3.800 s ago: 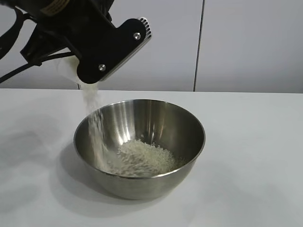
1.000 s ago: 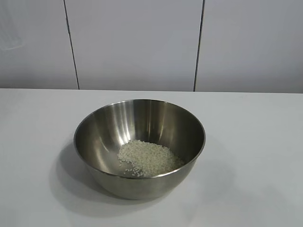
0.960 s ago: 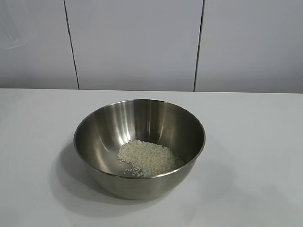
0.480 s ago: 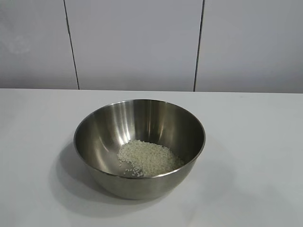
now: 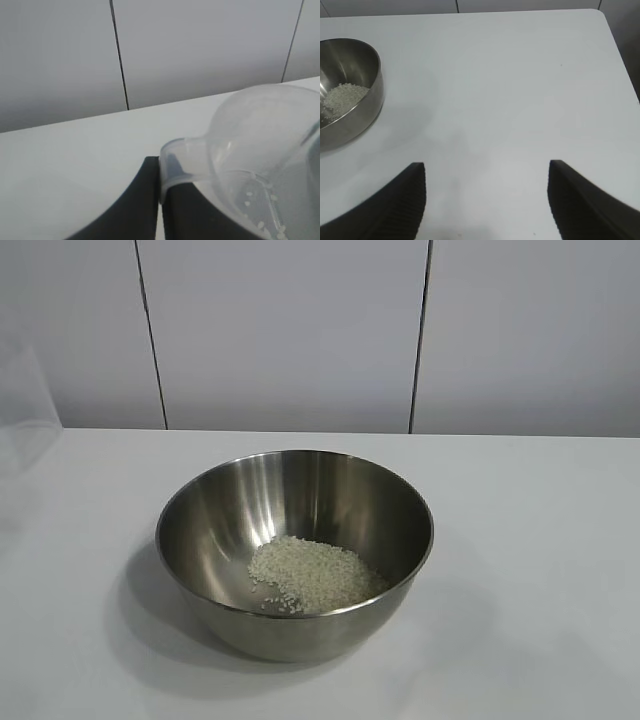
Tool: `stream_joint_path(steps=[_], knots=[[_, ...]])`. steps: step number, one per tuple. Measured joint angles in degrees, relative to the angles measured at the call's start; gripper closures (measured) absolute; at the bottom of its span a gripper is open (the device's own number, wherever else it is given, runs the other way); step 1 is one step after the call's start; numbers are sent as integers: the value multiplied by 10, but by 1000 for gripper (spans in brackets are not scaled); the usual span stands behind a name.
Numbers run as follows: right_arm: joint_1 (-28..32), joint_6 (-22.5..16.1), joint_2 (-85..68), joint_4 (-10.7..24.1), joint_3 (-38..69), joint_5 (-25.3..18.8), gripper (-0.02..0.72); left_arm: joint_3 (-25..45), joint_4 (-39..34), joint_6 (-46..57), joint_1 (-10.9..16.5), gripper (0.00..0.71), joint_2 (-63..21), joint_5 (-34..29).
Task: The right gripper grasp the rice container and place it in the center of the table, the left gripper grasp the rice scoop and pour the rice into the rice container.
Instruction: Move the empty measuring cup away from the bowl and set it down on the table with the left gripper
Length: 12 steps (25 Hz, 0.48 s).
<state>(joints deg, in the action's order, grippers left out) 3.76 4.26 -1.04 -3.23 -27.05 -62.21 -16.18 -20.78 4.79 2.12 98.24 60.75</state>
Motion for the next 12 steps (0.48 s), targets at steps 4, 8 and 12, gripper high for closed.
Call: stream_joint_path(steps=[4,8,12], knots=[[0,0,0,0,0,0,231,-5,18,-7,0,704,91,39],[0,0,0,0,0,0,231,-15,21,-31,0,704,150,41],[0,0,0,0,0,0,231,-16,22,-57,0,704,163,41]])
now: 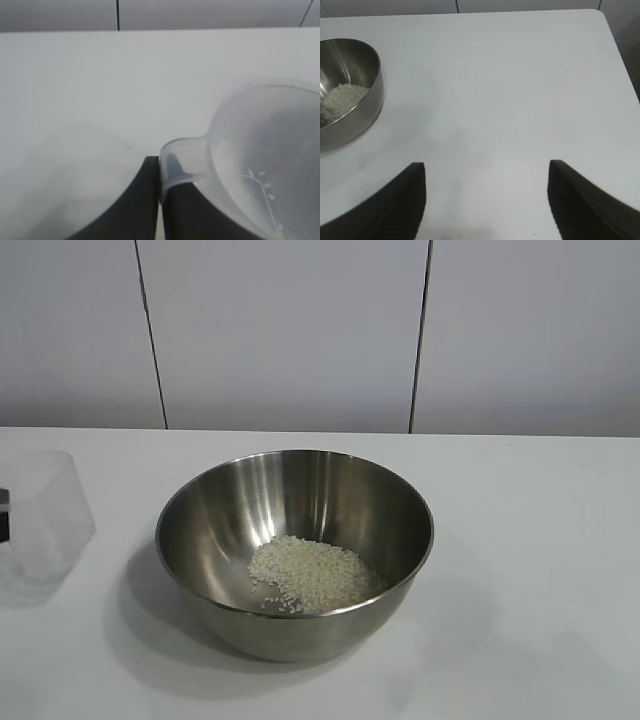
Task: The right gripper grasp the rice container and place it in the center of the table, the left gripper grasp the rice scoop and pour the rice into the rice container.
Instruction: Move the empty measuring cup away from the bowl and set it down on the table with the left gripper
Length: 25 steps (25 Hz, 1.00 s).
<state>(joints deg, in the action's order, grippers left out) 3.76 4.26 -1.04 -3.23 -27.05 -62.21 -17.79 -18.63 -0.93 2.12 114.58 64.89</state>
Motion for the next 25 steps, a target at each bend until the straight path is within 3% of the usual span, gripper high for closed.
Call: stream_joint_path(steps=[10,12,16,18,25], knots=[[0,0,0,0,0,0,231,-1,0,-43,0,694,0,5],[0,0,0,0,0,0,231,-1,0,-43,0,641,0,6],[0,0,0,0,0,0,231,4,0,-43,0,449,0,9],[0,0,0,0,0,0,231,10,0,-43,0,395,0,11],[0,0,0,0,0,0,231,46,0,-43,0,354,0,13]])
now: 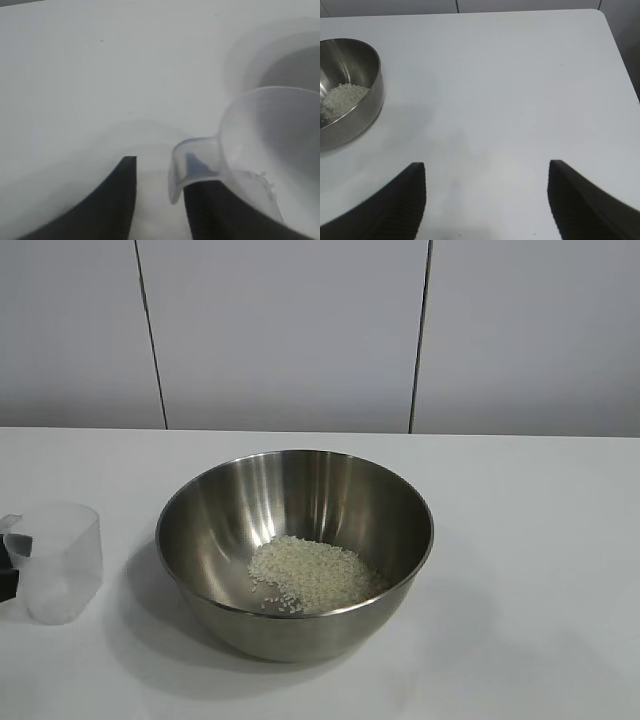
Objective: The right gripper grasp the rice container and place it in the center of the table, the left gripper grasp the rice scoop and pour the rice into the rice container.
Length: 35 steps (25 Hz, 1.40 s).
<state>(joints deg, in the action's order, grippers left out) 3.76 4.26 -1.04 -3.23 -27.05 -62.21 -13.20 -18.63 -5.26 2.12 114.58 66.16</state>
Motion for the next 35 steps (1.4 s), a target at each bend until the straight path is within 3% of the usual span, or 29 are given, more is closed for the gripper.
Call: stream_joint_path(steps=[8,21,35], knots=[[0,0,0,0,0,1,231,36,8,0,0,305,-1,0],[0,0,0,0,0,1,231,50,128,0,0,305,-2,0],[0,0,0,0,0,1,231,-59,186,0,0,344,-142,-8]])
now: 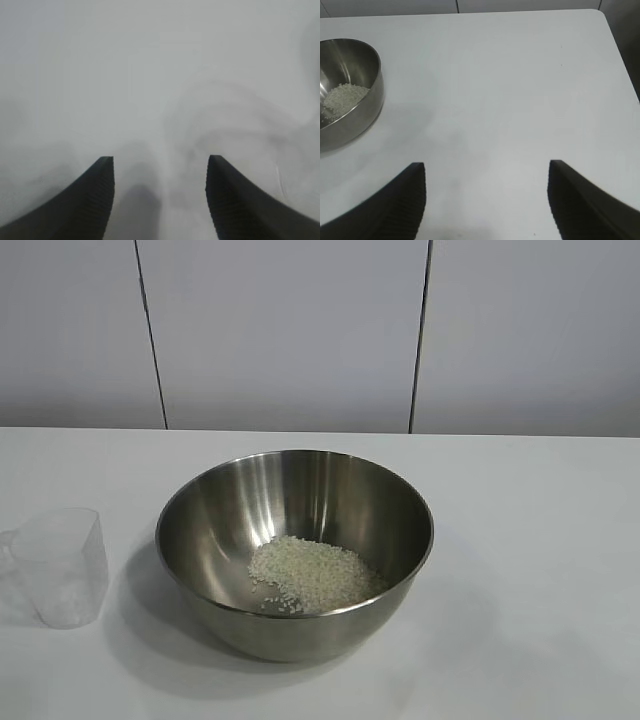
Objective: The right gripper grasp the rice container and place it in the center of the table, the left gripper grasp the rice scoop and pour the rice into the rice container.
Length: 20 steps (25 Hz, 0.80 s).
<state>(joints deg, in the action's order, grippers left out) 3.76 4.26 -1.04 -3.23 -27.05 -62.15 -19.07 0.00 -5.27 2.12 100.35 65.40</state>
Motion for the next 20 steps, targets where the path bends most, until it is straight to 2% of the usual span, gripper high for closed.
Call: stream_joint_path(steps=[8,11,14,20], knots=[[0,0,0,0,0,0,231,-14,-5,-6,0,347,-5,-12],[0,0,0,0,0,0,231,-27,-3,-9,18,347,-5,-24],[0,0,0,0,0,0,231,-51,-7,-5,58,347,-13,-67],[0,0,0,0,0,0,231,-105,-110,82,176,347,-107,-243]])
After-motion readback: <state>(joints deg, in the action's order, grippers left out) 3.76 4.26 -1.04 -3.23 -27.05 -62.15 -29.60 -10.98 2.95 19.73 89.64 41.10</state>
